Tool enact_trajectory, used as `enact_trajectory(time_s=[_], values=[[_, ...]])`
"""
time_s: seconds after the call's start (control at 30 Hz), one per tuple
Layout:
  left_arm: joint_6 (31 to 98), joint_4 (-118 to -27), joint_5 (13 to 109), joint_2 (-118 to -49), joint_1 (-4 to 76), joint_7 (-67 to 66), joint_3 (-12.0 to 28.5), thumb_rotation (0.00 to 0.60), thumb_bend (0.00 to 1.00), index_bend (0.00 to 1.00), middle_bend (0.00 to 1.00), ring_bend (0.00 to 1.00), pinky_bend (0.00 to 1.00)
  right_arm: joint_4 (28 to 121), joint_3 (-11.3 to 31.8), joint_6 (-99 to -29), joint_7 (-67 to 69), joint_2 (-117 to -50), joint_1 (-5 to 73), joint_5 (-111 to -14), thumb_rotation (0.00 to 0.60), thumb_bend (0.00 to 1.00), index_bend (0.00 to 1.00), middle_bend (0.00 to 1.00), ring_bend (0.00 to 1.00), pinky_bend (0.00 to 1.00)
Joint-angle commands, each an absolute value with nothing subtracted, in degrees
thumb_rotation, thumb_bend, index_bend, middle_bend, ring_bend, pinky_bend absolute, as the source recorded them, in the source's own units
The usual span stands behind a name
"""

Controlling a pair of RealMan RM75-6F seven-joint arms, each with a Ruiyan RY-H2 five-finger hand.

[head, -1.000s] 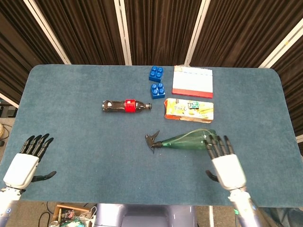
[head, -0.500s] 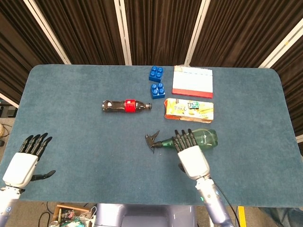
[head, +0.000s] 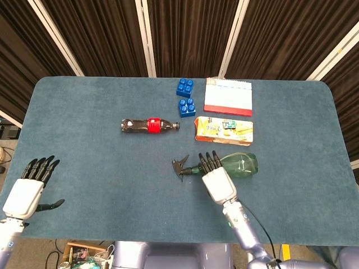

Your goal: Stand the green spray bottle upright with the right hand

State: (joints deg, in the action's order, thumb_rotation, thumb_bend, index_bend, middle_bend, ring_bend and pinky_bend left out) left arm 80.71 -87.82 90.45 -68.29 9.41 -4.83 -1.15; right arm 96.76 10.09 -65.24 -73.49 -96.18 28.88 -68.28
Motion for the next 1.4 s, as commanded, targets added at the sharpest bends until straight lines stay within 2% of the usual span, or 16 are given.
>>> enact_trajectory(time_s=[0.03, 0.63, 0.8, 1.0, 1.13, 1.27, 1.33, 1.4], values=[[80.2, -87.7, 89.6, -68.4, 9.6, -5.1, -0.8, 0.600, 0.00, 0.00, 0.00, 0.00, 0.01, 95.1, 10.1, -64.5, -72.9, -95.5, 30.2, -67.7, 0.600, 0.23, 0.18, 0.00, 0.00, 0.00], [78.6, -87.7, 84.6, -69.4, 9.8, -8.8, 1.0, 0.600, 0.00, 0.00, 0.00, 0.00, 0.01, 86.5, 7.8, -61.0, -67.3, -96.3, 34.9, -66.0, 0.600, 0.23, 0.22, 0.00, 0.00, 0.00], [77.4, -88.0, 83.2, -69.5, 10.0, -9.8, 1.3, 0.600, 0.00, 0.00, 0.00, 0.00, 0.01, 84.3, 8.1, -59.6, -66.1, -96.4, 36.5, -65.5, 0.600, 0.23, 0.27, 0.00, 0.00, 0.00], [76.1, -87.9, 81.8, -69.8, 10.5, -10.6, 1.6, 0.600, 0.00, 0.00, 0.00, 0.00, 0.01, 80.5, 8.1, -58.0, -63.2, -96.5, 38.0, -66.0, 0.600, 0.26, 0.47, 0.00, 0.00, 0.00], [75.1, -87.8, 80.8, -70.0, 10.8, -11.3, 1.7, 0.600, 0.00, 0.00, 0.00, 0.00, 0.01, 76.5, 7.4, -58.0, -61.1, -97.4, 38.8, -68.1, 0.600, 0.34, 0.59, 0.00, 0.00, 0.00], [74.8, -88.0, 80.3, -70.0, 10.9, -11.8, 1.8, 0.600, 0.00, 0.00, 0.00, 0.00, 0.01, 73.2, 7.0, -58.6, -58.6, -98.3, 39.1, -69.9, 0.600, 0.41, 0.80, 0.08, 0.00, 0.00], [74.8, -88.1, 80.2, -70.0, 11.0, -12.0, 1.8, 0.600, 0.00, 0.00, 0.00, 0.00, 0.01, 72.1, 6.9, -60.0, -57.1, -98.7, 39.1, -71.5, 0.600, 0.44, 0.87, 0.12, 0.00, 0.00], [74.5, -88.1, 80.2, -70.0, 11.1, -12.0, 1.7, 0.600, 0.00, 0.00, 0.00, 0.00, 0.01, 71.2, 6.7, -61.7, -55.3, -99.1, 39.0, -73.4, 0.600, 0.46, 0.90, 0.14, 0.00, 0.00]])
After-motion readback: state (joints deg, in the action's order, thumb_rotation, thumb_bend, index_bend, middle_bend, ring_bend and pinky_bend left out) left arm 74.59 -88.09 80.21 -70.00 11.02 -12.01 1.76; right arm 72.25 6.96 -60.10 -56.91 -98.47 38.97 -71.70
